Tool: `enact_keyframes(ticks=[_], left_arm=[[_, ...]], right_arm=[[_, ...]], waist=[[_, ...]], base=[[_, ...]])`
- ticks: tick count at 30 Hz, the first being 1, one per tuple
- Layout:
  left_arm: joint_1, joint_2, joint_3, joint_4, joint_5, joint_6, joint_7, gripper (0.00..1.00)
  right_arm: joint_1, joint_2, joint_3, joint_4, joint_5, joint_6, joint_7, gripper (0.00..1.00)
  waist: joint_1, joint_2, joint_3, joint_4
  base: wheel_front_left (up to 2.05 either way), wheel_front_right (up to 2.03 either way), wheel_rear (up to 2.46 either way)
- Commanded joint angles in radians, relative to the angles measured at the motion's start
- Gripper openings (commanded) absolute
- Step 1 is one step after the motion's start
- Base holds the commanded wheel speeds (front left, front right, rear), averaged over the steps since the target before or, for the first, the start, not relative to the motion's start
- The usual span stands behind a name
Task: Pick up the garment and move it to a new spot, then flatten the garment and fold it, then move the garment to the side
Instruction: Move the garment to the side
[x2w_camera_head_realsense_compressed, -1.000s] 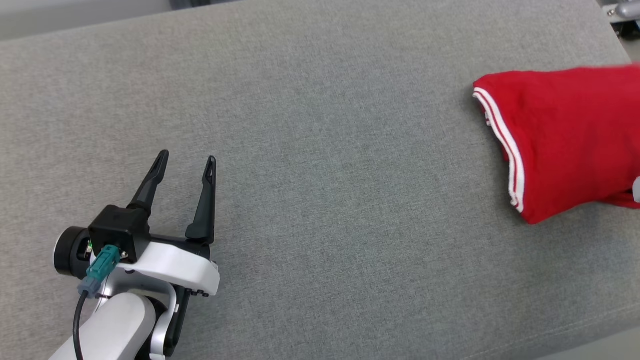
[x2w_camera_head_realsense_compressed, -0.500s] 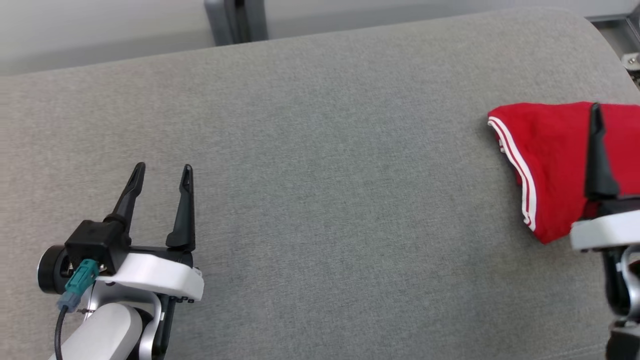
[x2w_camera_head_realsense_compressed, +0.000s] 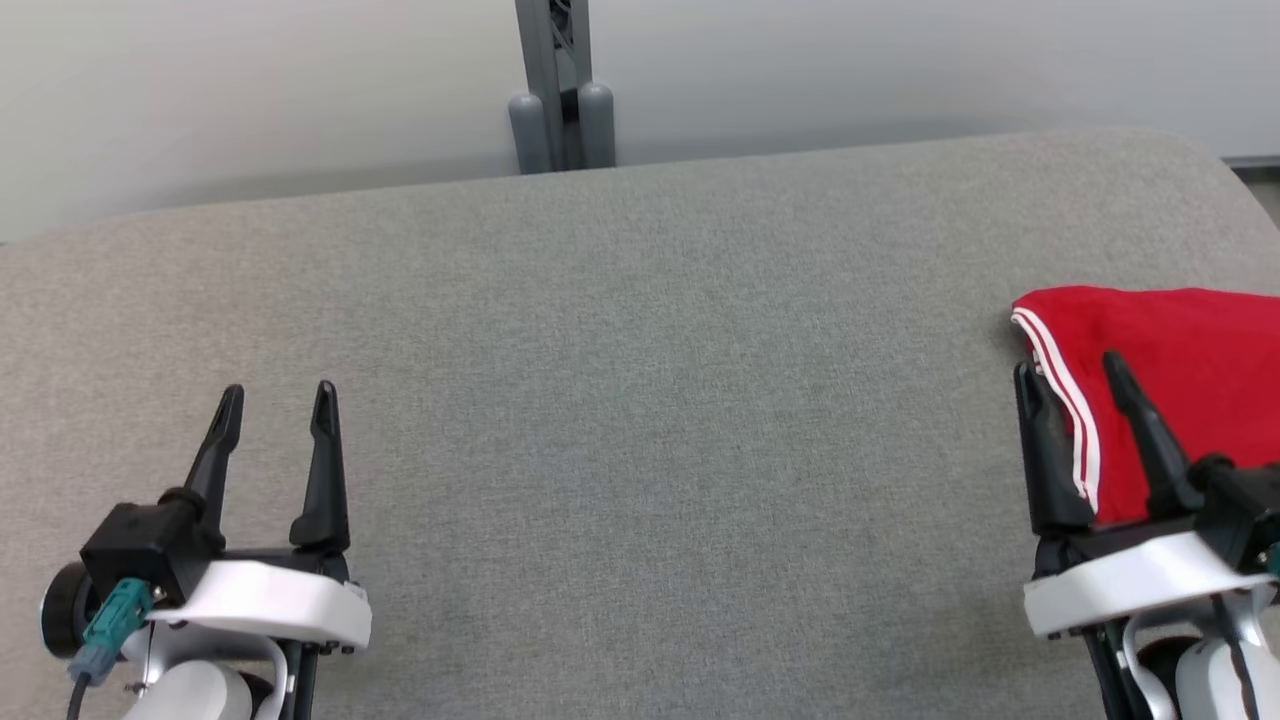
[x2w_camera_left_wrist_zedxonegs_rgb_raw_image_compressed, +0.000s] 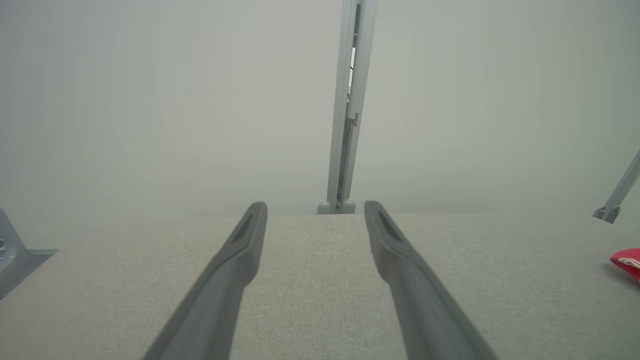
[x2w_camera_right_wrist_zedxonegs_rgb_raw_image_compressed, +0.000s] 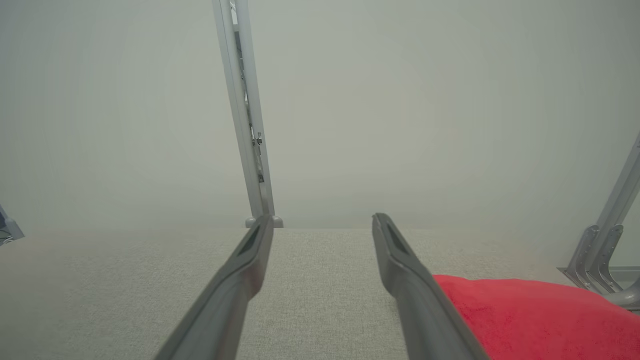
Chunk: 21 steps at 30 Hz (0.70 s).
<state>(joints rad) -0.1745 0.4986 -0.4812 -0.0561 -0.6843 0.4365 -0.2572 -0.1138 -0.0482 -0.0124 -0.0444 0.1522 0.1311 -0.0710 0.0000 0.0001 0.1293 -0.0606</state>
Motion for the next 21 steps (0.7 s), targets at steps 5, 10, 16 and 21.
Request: enact_keyframes(ticks=[5, 10, 16, 21], left_arm=[[0.067, -0.009, 0.016, 0.002, 0.005, -0.001, -0.006, 1.00], [0.105, -0.019, 0.016, 0.007, 0.009, -0.015, -0.007, 1.00], [0.135, -0.019, 0.018, 0.006, 0.018, -0.022, -0.008, 1.00], [0.148, -0.015, 0.021, 0.006, 0.022, -0.016, -0.008, 1.00]], right_arm=[[0.067, -0.003, 0.015, 0.032, 0.027, -0.001, -0.015, 1.00], [0.112, -0.003, 0.009, 0.036, 0.035, -0.001, -0.010, 1.00], [0.144, -0.003, -0.003, 0.021, 0.037, -0.001, 0.002, 1.00], [0.156, -0.002, -0.011, 0.013, 0.045, -0.001, 0.006, 1.00]], waist=[[0.0000, -0.0001, -0.061, 0.021], [0.0000, -0.0001, -0.097, 0.028], [0.0000, -0.0001, -0.123, 0.021], [0.0000, -0.0001, -0.132, 0.013]], base=[[0.00, 0.00, 0.00], [0.00, 0.00, 0.00], [0.00, 0.00, 0.00], [0.00, 0.00, 0.00]])
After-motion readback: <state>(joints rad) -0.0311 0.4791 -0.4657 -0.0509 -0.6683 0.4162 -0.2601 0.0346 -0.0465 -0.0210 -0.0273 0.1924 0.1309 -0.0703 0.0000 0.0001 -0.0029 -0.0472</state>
